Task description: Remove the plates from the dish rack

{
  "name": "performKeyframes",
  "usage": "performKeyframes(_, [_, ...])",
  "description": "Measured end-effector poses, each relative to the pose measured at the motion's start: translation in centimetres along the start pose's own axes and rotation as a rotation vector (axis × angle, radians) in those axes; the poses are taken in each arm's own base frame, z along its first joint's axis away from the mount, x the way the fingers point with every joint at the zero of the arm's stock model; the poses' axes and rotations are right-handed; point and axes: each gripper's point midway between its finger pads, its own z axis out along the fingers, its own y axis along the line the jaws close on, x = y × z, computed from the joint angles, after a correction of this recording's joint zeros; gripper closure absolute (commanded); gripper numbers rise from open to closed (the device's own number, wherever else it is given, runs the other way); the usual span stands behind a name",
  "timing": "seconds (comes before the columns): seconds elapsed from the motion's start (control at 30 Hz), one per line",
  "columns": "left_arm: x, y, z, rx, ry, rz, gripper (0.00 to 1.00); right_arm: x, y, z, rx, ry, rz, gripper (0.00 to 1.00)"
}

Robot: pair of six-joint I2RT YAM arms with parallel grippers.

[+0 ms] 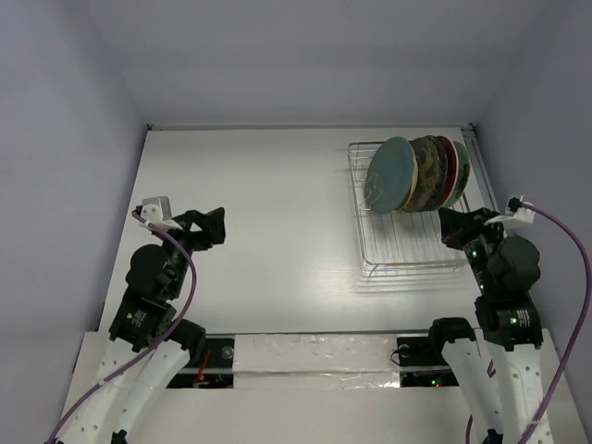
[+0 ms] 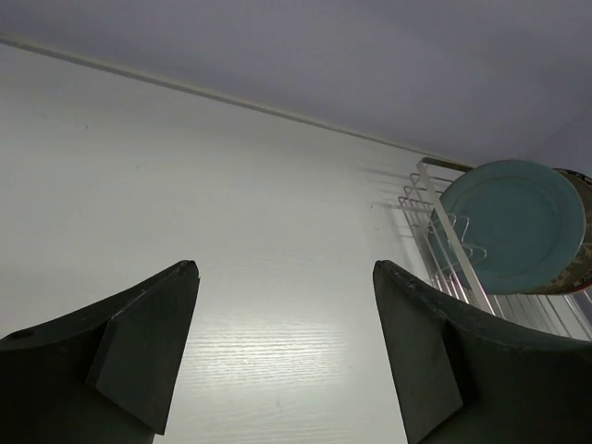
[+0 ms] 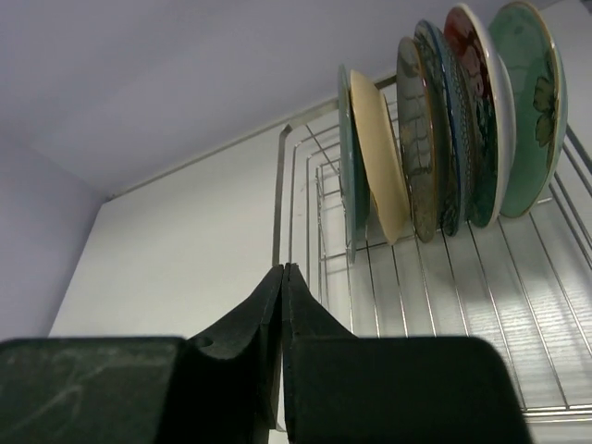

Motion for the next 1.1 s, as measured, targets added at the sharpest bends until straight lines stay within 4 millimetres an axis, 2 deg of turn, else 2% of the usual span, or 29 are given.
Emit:
performKeyframes(0.17, [0.4,0.2,0.0,-0.007,0.015,0.011,0.29,1.9,-1.4,2.1,0.06,0.093,-0.001,1.0])
performKeyframes(0.27, [0.4,0.2,0.0,-0.007,0.015,0.011,0.41,2.7,-2.0,2.9,0.086,0.129,0.001,1.0])
performKeyframes(0.3, [0.4,0.2,0.0,-0.006,0.015,0.012,0.46,2.8,-2.1,3.1,0.092,0.134,0.001,1.0])
performKeyframes(0.33, [0.4,0.2,0.0,-0.007,0.014,0.011,0.6,2.9,-2.3,3.3,0.1,0.139,0.001,1.0])
performKeyframes(0.4, [0.4,0.2,0.0,-0.007,0.015,0.007,0.79,3.0,-2.6,3.8,0.115,0.142,0.0,1.0])
performKeyframes(0.43, [0.4,0.2,0.0,-0.007,0.014,0.011,0.93,3.1,-2.8,4.2,0.125,0.143,0.0,1.0])
performKeyframes(0.47, [0.4,0.2,0.0,-0.006,0.015,0.006,0.99,3.3,-3.2,4.6,0.14,0.15,-0.001,1.0])
performKeyframes(0.57, [0.5,0.2,0.0,-0.008,0.018,0.01,1.0,4.1,-4.2,6.4,0.183,0.18,-0.003,1.0])
performKeyframes(0.6, [0.5,0.2,0.0,-0.008,0.018,0.009,1.0,4.5,-4.7,7.0,0.203,0.195,-0.006,0.89])
performKeyframes(0.7, [0.5,0.2,0.0,-0.008,0.018,0.008,1.0,5.5,-5.9,9.0,0.251,0.24,-0.017,0.64])
performKeyframes(0.73, [0.5,0.2,0.0,-0.008,0.019,0.008,0.98,5.7,-6.1,9.5,0.262,0.254,-0.02,0.62])
performKeyframes(0.97, [0.6,0.3,0.0,-0.01,0.022,0.008,0.86,6.7,-6.2,13.6,0.267,0.315,-0.053,0.62])
performKeyframes(1.1, [0.6,0.3,-0.1,-0.01,0.023,0.008,0.82,7.9,-6.2,14.9,0.261,0.347,-0.067,0.68])
